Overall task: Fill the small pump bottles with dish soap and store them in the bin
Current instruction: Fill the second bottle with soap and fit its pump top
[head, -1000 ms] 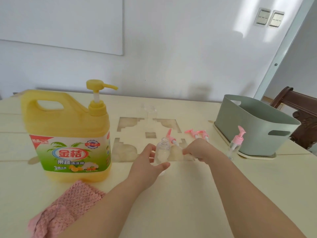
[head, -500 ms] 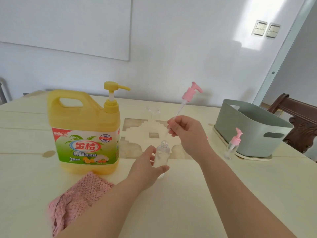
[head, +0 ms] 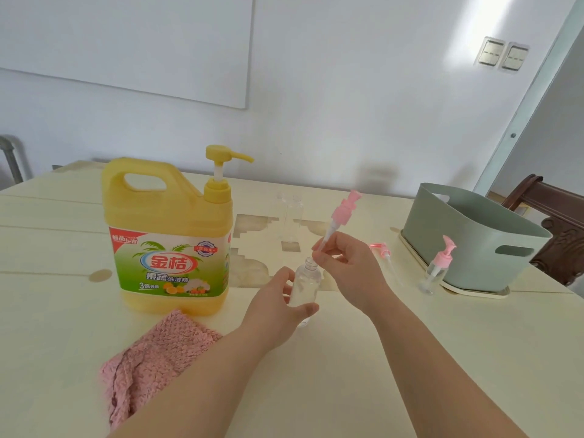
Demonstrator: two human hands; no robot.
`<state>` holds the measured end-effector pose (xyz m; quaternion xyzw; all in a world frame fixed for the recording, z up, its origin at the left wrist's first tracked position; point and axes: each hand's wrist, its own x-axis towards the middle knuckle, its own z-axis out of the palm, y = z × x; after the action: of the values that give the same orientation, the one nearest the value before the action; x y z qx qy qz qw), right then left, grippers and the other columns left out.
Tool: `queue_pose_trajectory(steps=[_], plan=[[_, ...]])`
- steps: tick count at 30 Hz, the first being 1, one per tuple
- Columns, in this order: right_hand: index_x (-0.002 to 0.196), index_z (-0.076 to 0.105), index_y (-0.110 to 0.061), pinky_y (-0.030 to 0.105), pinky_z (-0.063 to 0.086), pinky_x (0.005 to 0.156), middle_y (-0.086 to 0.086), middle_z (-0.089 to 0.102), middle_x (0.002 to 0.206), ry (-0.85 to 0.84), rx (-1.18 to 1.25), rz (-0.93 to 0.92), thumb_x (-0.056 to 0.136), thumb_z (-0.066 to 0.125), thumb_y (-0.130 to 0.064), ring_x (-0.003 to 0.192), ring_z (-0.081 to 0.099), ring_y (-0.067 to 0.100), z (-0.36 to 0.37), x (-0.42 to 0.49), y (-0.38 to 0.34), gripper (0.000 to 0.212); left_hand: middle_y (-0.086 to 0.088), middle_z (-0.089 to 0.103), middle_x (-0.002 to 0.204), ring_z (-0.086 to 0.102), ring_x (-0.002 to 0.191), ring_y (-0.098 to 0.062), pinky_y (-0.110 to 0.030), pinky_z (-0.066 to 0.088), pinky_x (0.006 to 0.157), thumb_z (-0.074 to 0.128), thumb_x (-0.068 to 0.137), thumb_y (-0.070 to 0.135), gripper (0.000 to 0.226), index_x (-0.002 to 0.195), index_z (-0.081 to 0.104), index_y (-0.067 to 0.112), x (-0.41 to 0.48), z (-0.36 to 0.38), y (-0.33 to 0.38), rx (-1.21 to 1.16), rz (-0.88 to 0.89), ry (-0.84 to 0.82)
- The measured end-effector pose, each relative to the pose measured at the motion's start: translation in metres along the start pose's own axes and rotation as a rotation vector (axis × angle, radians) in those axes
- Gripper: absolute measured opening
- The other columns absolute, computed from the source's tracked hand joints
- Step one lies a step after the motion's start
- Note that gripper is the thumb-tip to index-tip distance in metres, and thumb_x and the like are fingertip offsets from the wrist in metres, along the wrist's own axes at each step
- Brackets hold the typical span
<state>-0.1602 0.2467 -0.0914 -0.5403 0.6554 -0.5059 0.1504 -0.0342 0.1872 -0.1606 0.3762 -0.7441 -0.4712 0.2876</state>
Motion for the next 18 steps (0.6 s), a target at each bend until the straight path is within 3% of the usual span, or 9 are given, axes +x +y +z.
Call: queue_pose_trajectory(steps=[6, 11, 15, 18], plan=[[0.089, 0.069, -0.024, 0.032, 0.047, 0.094, -0.013, 0.070, 0.096, -0.049, -0.062, 0.007, 0.089, 0.066, -0.023, 0.090, 0.062, 0.000, -0.0003, -0.0010, 0.0041, 0.003, 0.009, 0.063, 0.102, 0.060, 0.090, -0.007, -0.027, 0.051, 0.075, 0.073, 0.076, 0.034, 0.035, 0.100, 0.048, 0.031, 0.0003, 0.0003, -0.0007, -0.010, 0.004, -0.005], [0.096, 0.072, -0.026, 0.028, 0.044, 0.092, -0.011, 0.071, 0.108, -0.048, 0.155, 0.065, 0.089, 0.053, -0.054, 0.102, 0.063, 0.004, -0.0004, -0.0046, 0.0031, 0.034, 0.008, 0.061, 0.100, 0.060, 0.091, -0.009, -0.030, 0.052, 0.077, 0.073, 0.075, 0.035, 0.035, 0.097, 0.046, 0.032, 0.0005, 0.0008, -0.0012, -0.009, -0.002, -0.003], [0.090, 0.073, -0.036, 0.035, 0.044, 0.097, -0.008, 0.071, 0.101, 0.025, 0.204, 0.082, 0.088, 0.041, -0.062, 0.100, 0.063, 0.008, 0.0032, -0.0053, 0.0044, 0.041, 0.008, 0.061, 0.101, 0.060, 0.092, -0.010, -0.032, 0.052, 0.080, 0.073, 0.075, 0.037, 0.037, 0.100, 0.047, 0.032, 0.0004, 0.0010, -0.0015, 0.001, -0.008, -0.002], [0.078, 0.075, -0.032, 0.038, 0.047, 0.096, -0.008, 0.074, 0.090, 0.122, 0.266, 0.074, 0.088, 0.045, -0.057, 0.095, 0.065, 0.012, 0.0058, -0.0058, 0.0031, 0.040, 0.008, 0.061, 0.101, 0.060, 0.090, -0.009, -0.031, 0.052, 0.079, 0.073, 0.075, 0.036, 0.037, 0.102, 0.047, 0.031, 0.0001, 0.0009, -0.0013, -0.006, -0.005, -0.005]])
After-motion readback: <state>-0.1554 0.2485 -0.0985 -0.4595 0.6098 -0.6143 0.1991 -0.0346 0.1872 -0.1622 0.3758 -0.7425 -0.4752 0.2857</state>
